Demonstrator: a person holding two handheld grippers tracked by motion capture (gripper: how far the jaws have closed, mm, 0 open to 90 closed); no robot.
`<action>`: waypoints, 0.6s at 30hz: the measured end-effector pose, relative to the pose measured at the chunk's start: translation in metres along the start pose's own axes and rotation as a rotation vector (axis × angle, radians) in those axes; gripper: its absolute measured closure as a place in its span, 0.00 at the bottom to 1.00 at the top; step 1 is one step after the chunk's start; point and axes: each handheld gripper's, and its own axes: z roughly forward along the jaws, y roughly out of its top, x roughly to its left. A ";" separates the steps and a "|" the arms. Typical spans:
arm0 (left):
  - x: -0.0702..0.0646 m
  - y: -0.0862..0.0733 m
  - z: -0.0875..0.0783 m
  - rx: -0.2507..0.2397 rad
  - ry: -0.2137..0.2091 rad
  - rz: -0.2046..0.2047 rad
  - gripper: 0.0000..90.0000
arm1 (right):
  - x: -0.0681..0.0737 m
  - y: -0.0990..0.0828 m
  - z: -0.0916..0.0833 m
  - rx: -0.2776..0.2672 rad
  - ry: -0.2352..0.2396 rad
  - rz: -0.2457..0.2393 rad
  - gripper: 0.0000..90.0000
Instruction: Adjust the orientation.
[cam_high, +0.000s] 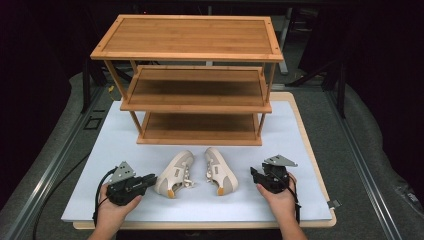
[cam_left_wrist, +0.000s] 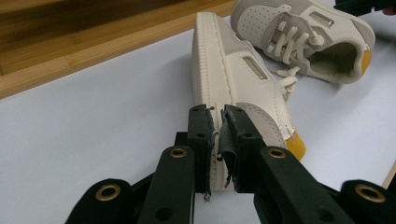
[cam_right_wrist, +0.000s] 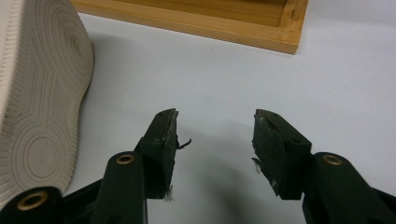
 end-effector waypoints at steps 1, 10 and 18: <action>0.000 0.000 0.000 0.000 0.000 0.000 0.90 | 0.000 0.000 0.000 0.001 0.001 0.001 0.55; 0.001 -0.002 0.004 0.015 -0.002 0.007 0.92 | 0.000 0.000 0.000 0.001 0.005 0.007 0.55; 0.001 -0.002 0.004 0.019 0.008 0.011 0.94 | -0.001 0.000 0.000 0.004 0.014 0.014 0.55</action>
